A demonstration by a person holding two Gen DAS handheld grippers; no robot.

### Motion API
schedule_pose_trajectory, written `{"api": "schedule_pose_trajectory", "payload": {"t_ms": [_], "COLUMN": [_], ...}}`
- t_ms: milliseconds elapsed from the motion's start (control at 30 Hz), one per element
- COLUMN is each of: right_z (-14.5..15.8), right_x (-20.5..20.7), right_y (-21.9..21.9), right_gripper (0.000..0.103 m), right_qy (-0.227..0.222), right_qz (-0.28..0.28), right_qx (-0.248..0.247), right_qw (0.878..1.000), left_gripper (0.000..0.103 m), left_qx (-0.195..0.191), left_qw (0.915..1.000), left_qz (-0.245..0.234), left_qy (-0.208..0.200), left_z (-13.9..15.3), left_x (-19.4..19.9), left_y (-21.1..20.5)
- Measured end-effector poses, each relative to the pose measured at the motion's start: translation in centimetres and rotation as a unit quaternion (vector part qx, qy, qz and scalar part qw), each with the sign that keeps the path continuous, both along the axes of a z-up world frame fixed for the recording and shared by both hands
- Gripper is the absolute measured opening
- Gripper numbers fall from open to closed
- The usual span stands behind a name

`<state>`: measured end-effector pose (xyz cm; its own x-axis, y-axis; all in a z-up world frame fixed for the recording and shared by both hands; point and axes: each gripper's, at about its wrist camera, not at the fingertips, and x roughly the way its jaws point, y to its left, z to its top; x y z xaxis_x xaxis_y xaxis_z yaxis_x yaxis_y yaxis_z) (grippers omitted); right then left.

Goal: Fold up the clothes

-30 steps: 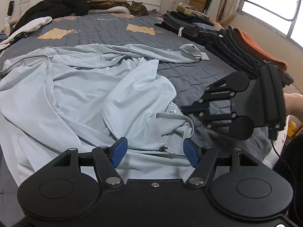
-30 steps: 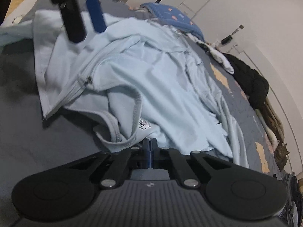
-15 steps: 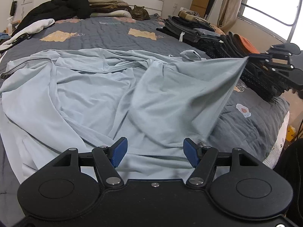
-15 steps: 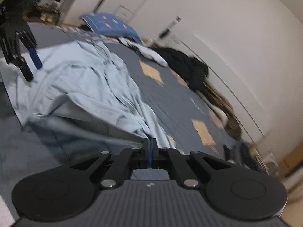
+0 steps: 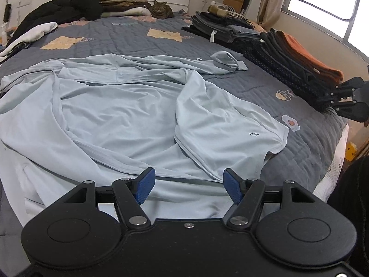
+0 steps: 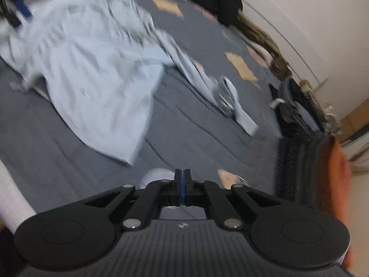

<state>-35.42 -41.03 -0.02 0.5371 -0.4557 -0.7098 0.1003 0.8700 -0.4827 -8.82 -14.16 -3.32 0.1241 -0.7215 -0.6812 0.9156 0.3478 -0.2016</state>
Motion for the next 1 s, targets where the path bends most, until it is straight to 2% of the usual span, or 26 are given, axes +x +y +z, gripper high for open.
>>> {"api": "schedule_pose_trajectory", "payload": {"t_ms": [67, 167, 300, 400, 533, 633, 767, 800, 900, 1000], "right_z": [-0.3, -1.7, -3.3, -4.3, -5.7, -7.0, -7.2, -6.6, -4.1, -1.9], "right_x": [0.3, 1.6, 3.3, 4.2, 5.2, 6.5, 7.5, 7.8, 10.6, 16.6], "right_y": [1.1, 2.1, 0.1, -1.2, -1.9, -1.8, -1.4, -1.3, -0.9, 0.4], "right_gripper": [0.004, 0.008, 0.018, 0.031, 0.041, 0.042, 0.042, 0.042, 0.042, 0.043], "right_qy": [-0.024, -0.022, -0.05, -0.072, -0.083, -0.074, -0.073, -0.089, -0.128, -0.129], "right_qz": [0.025, 0.047, 0.002, -0.039, -0.072, -0.09, -0.104, -0.102, -0.072, -0.01], "right_qx": [0.011, 0.031, 0.109, 0.158, 0.184, 0.191, 0.178, 0.171, 0.152, 0.125], "right_qw": [0.999, 0.998, 0.993, 0.984, 0.977, 0.975, 0.976, 0.976, 0.977, 0.984], "left_gripper": [0.064, 0.064, 0.064, 0.064, 0.065, 0.065, 0.065, 0.065, 0.065, 0.065], "left_qx": [0.004, 0.007, 0.002, 0.008, 0.01, 0.007, -0.001, -0.002, -0.007, -0.01], "left_qw": [1.0, 1.0, 0.9999, 0.9996, 0.999, 0.9984, 0.9973, 0.9971, 0.9964, 0.9961], "left_qz": [-0.003, -0.001, 0.013, 0.026, 0.042, 0.055, 0.073, 0.076, 0.085, 0.088], "left_qy": [-0.001, -0.003, -0.003, -0.002, -0.003, -0.004, -0.006, -0.006, -0.004, 0.0], "left_z": [-0.2, -0.2, -0.2, -0.4, -0.3, -0.2, 0.1, 0.1, 0.2, 0.3], "left_x": [-0.2, -0.3, 0.1, 0.6, 1.0, 1.4, 1.7, 1.8, 2.2, 2.6], "left_y": [-0.2, -0.2, 0.2, 0.4, 0.9, 1.2, 1.6, 1.7, 1.7, 1.6]}}
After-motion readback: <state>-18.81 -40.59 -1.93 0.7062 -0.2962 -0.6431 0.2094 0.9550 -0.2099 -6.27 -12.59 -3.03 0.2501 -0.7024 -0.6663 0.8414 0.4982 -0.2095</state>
